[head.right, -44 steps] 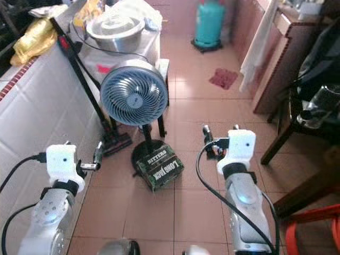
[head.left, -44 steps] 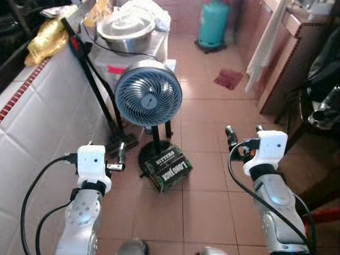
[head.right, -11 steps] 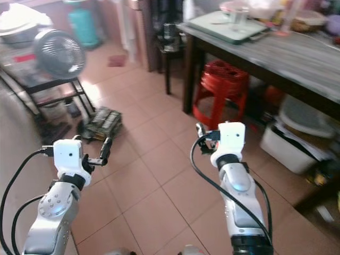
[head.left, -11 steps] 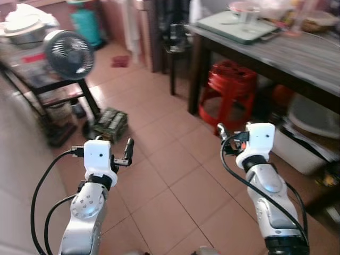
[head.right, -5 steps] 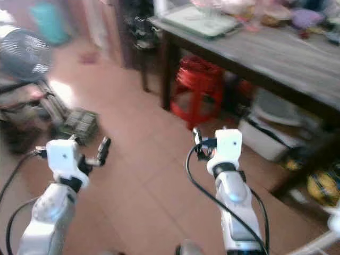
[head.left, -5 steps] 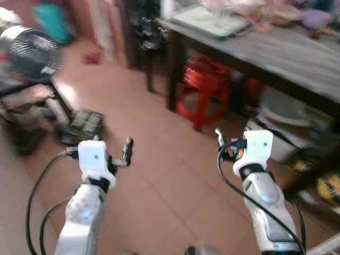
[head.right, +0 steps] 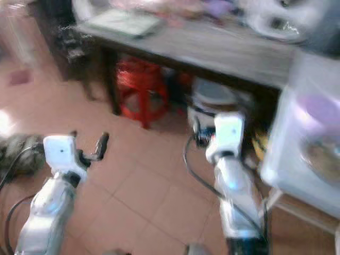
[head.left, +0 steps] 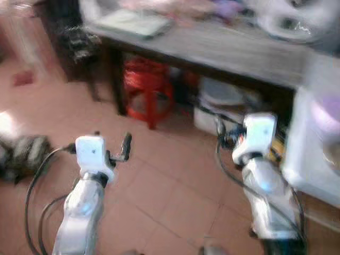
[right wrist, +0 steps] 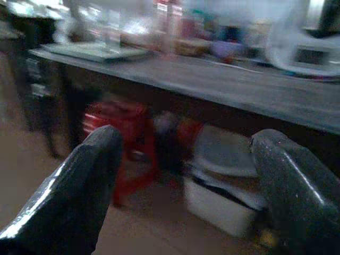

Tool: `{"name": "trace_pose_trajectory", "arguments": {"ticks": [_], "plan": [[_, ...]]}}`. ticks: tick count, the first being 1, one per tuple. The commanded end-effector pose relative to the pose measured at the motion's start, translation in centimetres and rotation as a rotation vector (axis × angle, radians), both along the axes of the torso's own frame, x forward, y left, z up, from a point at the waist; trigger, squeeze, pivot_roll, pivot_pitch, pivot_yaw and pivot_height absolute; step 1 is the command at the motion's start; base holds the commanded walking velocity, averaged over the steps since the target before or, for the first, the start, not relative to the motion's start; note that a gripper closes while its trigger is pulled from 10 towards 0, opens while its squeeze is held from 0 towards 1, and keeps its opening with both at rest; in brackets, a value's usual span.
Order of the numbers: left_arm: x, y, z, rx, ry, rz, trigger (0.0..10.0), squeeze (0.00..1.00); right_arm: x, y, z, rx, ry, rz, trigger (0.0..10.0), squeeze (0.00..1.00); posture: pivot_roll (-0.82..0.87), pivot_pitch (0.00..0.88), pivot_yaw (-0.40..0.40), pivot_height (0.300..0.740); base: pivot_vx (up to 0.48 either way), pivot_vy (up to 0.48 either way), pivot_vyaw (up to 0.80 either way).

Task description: Setting the table

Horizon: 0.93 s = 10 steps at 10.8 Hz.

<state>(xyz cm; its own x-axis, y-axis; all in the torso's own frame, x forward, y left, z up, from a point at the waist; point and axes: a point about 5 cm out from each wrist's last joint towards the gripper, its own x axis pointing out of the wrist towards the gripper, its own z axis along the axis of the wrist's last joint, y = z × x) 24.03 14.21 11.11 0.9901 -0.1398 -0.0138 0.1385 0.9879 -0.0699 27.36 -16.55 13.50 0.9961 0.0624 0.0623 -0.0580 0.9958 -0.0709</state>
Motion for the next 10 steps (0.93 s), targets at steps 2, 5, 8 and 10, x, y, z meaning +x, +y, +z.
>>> {"name": "trace_pose_trajectory", "arguments": {"ticks": [2,5,8,10], "plan": [[0.29,0.66,0.55,0.013,-0.019,0.014,10.0,0.00,0.04,0.16,-0.08,-0.001,0.005,0.008,10.0,0.00,-0.02,0.008,0.045,0.740,0.000,0.000,-0.79],[0.05,0.55,0.58,0.015,-0.018,0.007,10.0,0.00,-0.16,0.55,-0.13,0.008,0.011,0.013,10.0,0.00,-0.01,0.009,0.043,0.740,0.000,-0.106,-0.78],[0.00,0.31,0.72,0.009,-0.019,-0.013,10.0,0.00,-0.41,0.43,-0.18,0.024,0.019,0.023,10.0,0.00,-0.01,0.008,0.041,0.740,0.000,-0.476,-0.51],[0.03,0.47,0.95,0.015,-0.024,-0.013,10.0,0.00,-0.44,0.07,-0.16,-0.001,0.023,0.004,10.0,0.00,-0.01,0.024,0.051,0.740,0.000,-0.459,0.00]]}}
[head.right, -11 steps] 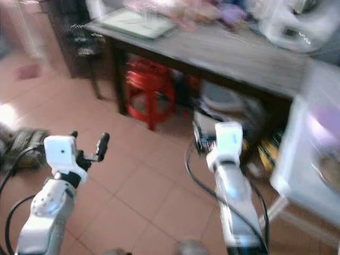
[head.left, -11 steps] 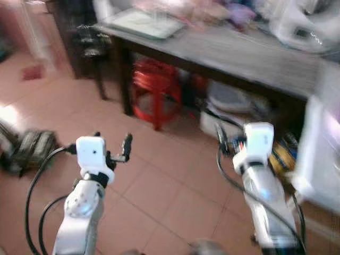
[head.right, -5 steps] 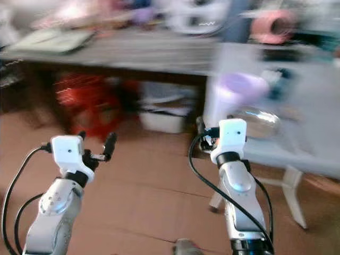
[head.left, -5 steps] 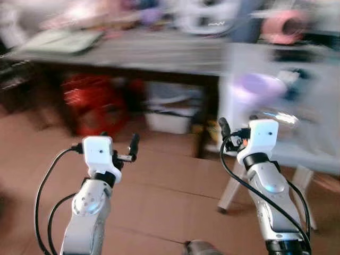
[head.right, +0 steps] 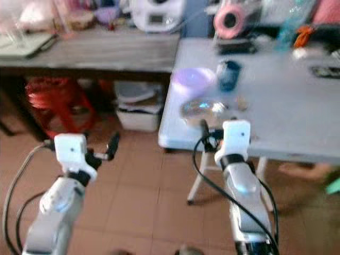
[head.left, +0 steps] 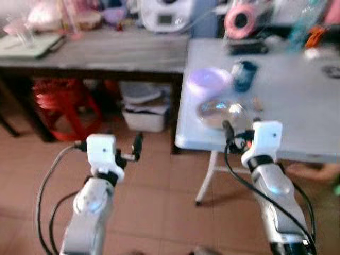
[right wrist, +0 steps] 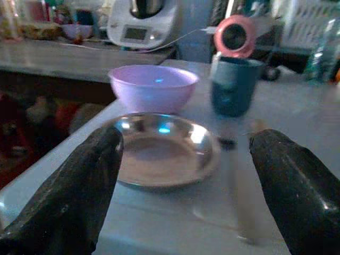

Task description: Setting the table

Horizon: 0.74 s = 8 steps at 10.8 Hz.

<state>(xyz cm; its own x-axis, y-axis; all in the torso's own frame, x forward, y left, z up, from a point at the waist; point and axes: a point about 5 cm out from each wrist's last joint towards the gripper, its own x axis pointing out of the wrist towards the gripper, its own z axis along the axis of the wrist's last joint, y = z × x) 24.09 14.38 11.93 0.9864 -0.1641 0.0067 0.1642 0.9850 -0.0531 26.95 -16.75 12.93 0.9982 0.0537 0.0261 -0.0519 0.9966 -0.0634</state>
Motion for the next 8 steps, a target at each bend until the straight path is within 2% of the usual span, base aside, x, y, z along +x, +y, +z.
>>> {"name": "trace_pose_trajectory", "arguments": {"ticks": [1,3,4,5,6,8], "plan": [[0.1,0.3,0.3,0.003,-0.004,0.006,10.0,0.00,0.2,0.6,0.4,0.006,-0.014,0.017,10.0,0.00,-0.01,0.044,0.059,0.740,0.000,-0.435,0.00],[0.3,0.3,0.5,0.007,-0.008,0.009,10.0,0.00,1.4,1.3,1.4,-0.038,-0.058,0.003,10.0,0.00,-0.01,0.038,0.070,0.740,0.000,-0.418,0.00],[0.3,0.2,0.5,0.003,-0.006,0.007,10.0,0.00,1.5,1.6,1.4,-0.039,-0.059,0.020,10.0,0.00,-0.01,0.041,0.071,0.740,0.000,0.000,0.00],[0.4,0.1,0.2,0.009,0.010,0.021,10.0,0.00,1.5,1.5,1.3,-0.091,-0.070,-0.006,10.0,0.00,-0.01,0.041,0.070,0.740,0.000,0.000,0.00],[0.4,0.0,0.2,0.007,0.012,0.023,10.0,0.00,1.6,1.5,1.0,-0.068,-0.040,-0.011,10.0,0.00,-0.01,0.043,0.071,0.740,0.000,0.000,0.00],[0.5,0.1,0.6,0.020,-0.018,0.028,10.0,0.00,1.1,1.6,1.4,-0.090,-0.065,0.008,10.0,0.00,-0.01,0.039,0.067,0.740,0.000,0.000,0.00]]}}
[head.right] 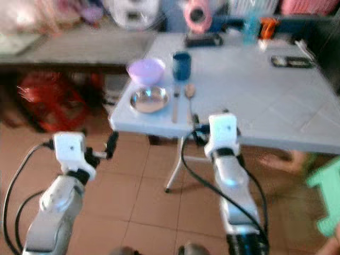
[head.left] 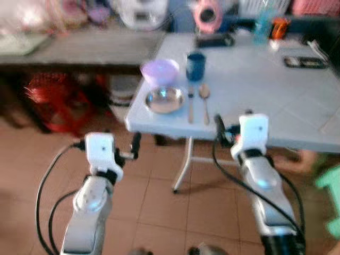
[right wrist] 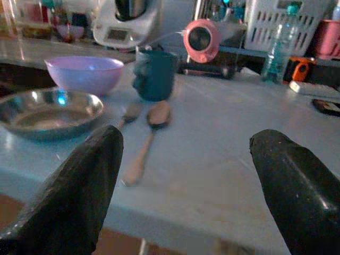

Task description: Setting the table

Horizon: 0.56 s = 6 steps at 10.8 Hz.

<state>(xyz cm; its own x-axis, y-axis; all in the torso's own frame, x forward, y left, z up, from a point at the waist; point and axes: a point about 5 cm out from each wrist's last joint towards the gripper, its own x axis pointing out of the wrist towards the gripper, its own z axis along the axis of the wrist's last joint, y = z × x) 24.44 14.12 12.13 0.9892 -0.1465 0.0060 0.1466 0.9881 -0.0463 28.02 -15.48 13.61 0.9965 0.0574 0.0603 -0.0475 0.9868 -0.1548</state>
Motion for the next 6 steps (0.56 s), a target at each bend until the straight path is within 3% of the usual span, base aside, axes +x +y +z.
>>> {"name": "trace_pose_trajectory", "arguments": {"ticks": [1,2,6], "plan": [[0.08,0.40,0.50,0.012,-0.024,0.010,10.0,0.00,-0.01,0.14,0.70,0.000,-0.029,0.003,10.0,0.00,-0.02,0.039,0.066,0.740,0.259,0.000,0.54],[0.09,0.34,0.45,0.010,-0.023,0.007,10.0,0.00,0.01,0.10,0.78,0.002,-0.031,0.004,10.0,0.00,-0.02,0.035,0.063,0.740,0.296,0.000,0.80],[0.12,0.13,0.40,-0.006,-0.027,0.004,10.0,0.00,-0.36,0.08,0.70,0.005,-0.028,0.010,10.0,0.00,-0.02,0.033,0.048,0.740,0.352,0.000,0.00]]}}
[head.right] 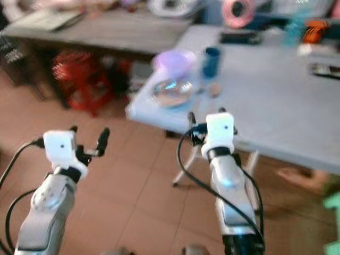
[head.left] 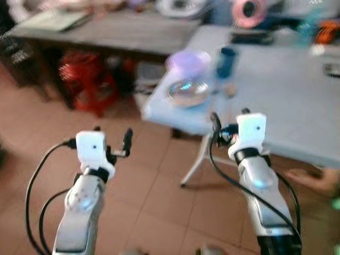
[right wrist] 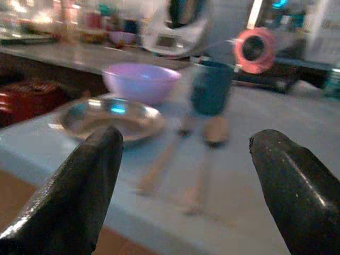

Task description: Setting the table

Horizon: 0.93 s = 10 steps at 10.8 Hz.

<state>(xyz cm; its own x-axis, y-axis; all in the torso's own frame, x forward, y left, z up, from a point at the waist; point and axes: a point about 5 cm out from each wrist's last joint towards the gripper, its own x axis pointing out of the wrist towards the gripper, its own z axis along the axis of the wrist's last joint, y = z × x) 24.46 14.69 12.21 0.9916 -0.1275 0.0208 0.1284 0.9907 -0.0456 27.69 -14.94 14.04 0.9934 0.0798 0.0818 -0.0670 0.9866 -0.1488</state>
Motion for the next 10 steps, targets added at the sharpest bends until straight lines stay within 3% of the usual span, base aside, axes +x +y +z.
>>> {"name": "trace_pose_trajectory", "arguments": {"ticks": [1,6,8,10], "plan": [[0.1,-0.4,0.4,-0.007,-0.015,-0.015,10.0,0.00,0.0,-0.3,0.4,-0.003,-0.015,-0.008,10.0,0.00,-0.02,0.033,0.051,0.740,0.412,0.000,0.00],[0.7,-0.7,0.8,-0.008,-0.037,-0.016,10.0,0.00,1.1,0.1,1.5,0.009,-0.060,0.010,10.0,0.00,-0.01,0.038,0.054,0.740,0.398,0.000,0.00],[0.7,-0.6,1.0,0.002,-0.051,-0.005,10.0,0.00,1.1,-0.1,0.3,0.086,0.022,-0.012,10.0,0.00,-0.01,0.046,0.049,0.740,0.000,0.000,0.00],[0.7,-0.4,0.7,-0.012,-0.037,0.009,10.0,0.00,1.2,0.5,-0.3,0.138,0.067,0.042,10.0,0.00,0.00,0.051,0.039,0.740,0.000,0.000,0.00]]}}
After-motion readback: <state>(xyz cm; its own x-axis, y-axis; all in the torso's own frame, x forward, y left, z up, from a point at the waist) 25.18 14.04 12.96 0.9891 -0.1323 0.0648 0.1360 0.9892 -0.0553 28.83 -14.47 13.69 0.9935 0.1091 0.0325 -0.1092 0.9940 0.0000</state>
